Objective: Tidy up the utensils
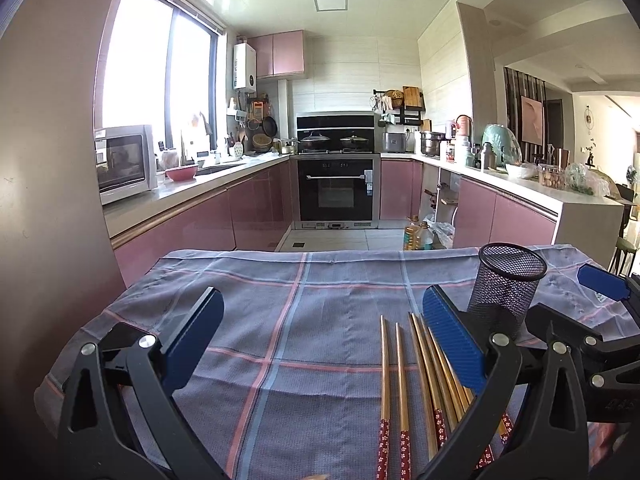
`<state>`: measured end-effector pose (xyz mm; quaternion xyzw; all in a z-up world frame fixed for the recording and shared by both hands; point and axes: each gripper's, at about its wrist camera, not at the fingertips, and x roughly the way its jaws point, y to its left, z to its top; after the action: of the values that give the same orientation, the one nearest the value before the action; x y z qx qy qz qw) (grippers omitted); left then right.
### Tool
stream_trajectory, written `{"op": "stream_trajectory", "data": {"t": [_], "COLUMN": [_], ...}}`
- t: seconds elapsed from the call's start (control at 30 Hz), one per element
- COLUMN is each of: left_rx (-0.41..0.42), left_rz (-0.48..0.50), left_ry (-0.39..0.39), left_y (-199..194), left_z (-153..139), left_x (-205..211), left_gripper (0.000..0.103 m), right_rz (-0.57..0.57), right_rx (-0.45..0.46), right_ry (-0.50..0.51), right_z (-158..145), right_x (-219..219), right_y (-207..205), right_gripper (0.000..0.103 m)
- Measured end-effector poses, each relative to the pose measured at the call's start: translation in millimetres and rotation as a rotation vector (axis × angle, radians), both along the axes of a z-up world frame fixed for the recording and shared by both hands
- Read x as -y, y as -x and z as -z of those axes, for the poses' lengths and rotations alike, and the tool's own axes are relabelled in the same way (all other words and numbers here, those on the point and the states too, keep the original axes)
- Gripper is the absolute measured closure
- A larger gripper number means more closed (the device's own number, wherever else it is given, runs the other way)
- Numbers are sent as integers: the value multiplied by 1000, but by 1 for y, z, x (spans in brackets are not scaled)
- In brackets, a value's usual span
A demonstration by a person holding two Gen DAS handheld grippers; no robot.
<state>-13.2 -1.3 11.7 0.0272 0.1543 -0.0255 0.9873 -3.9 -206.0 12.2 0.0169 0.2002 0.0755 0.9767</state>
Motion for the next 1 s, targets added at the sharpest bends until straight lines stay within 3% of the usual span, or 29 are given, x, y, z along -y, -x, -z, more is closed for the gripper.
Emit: {"op": "stream_trajectory", "data": {"t": [1.0], "left_rx": [11], "left_rz": [6], "left_ry": [2], "left_y": [1], "left_z": [-1], "left_x": [3], "left_gripper": [5], "right_rz": [11], "right_rx": [-1], "right_ry": [-3], "right_z": [0], "right_x": [4], "right_y": [-1], "right_gripper": [6]}}
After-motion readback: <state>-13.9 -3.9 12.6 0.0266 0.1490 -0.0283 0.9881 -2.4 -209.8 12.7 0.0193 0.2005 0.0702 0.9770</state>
